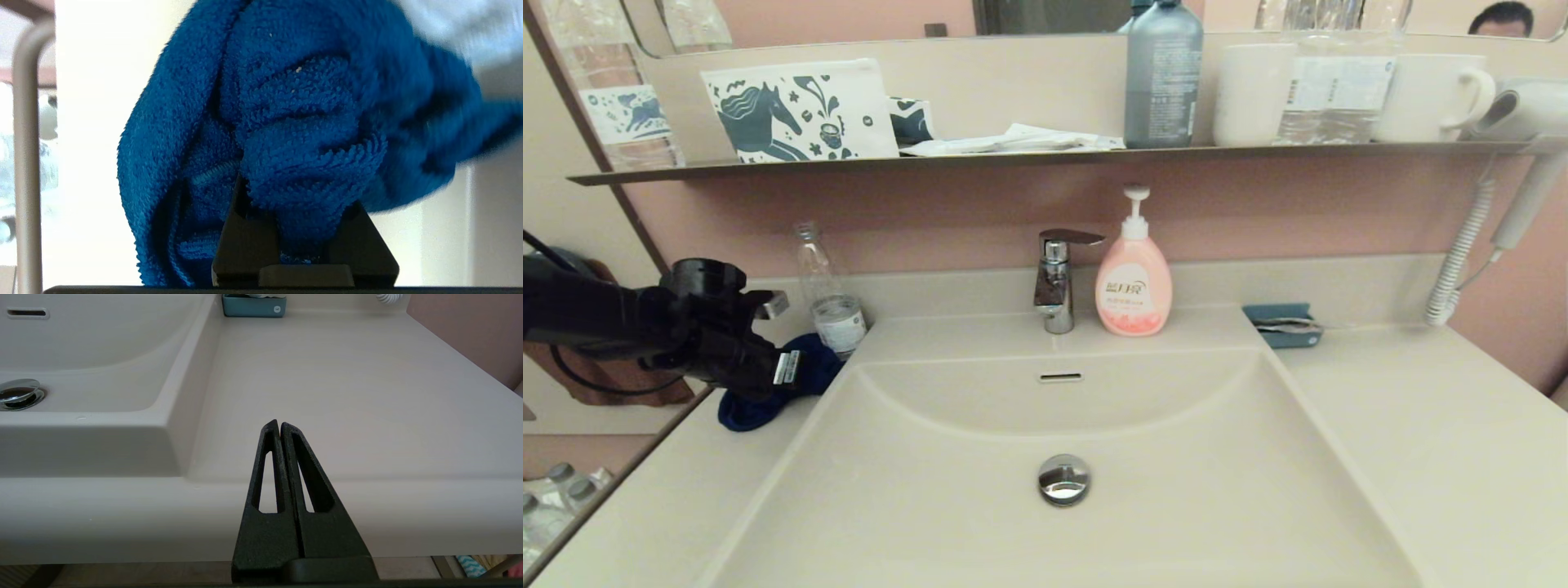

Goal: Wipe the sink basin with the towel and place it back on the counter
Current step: Wipe the sink

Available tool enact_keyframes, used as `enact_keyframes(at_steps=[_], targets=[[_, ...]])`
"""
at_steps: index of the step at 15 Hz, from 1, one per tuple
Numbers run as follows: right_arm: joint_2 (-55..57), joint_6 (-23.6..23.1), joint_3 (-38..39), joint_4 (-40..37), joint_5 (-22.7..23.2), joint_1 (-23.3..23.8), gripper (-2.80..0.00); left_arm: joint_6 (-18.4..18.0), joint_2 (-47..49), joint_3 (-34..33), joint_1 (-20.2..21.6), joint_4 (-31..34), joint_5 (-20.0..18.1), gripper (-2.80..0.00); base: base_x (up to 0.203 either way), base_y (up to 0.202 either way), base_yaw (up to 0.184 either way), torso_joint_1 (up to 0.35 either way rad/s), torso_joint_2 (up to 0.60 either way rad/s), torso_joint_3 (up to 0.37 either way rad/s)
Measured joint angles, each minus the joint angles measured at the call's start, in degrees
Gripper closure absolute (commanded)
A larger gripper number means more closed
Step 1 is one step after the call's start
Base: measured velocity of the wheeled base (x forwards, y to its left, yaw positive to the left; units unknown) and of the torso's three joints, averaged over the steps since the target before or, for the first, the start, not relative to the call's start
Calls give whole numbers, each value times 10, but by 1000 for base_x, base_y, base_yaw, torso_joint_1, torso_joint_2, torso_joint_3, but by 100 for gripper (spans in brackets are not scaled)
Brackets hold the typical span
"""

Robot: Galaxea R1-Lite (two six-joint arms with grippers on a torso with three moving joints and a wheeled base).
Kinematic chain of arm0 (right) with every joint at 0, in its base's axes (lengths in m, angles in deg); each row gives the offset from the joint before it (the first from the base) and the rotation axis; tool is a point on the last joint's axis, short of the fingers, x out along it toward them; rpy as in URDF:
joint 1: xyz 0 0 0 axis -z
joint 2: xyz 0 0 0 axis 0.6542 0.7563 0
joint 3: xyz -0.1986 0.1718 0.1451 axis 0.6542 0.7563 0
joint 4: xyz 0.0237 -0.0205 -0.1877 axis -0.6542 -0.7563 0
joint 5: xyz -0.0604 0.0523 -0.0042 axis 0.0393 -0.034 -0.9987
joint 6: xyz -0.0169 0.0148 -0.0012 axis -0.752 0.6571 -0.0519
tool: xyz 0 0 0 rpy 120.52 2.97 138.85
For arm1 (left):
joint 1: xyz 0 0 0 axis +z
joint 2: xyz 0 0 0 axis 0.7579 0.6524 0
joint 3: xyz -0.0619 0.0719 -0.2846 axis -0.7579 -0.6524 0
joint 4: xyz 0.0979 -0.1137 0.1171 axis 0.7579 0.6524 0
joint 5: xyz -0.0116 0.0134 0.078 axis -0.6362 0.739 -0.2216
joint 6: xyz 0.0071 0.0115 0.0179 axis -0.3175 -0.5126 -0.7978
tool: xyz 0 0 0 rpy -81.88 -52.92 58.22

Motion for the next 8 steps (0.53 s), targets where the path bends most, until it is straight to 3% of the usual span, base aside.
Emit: enact_keyframes(at_steps=[4,8], targets=[[0,0,0,0,0,0,0,2,3,15,-1,35,4,0,0,0,0,0,0,0],[0,0,0,0,0,0,0,-7,-32,17,17,165,-13,0,0,0,0,0,0,0]])
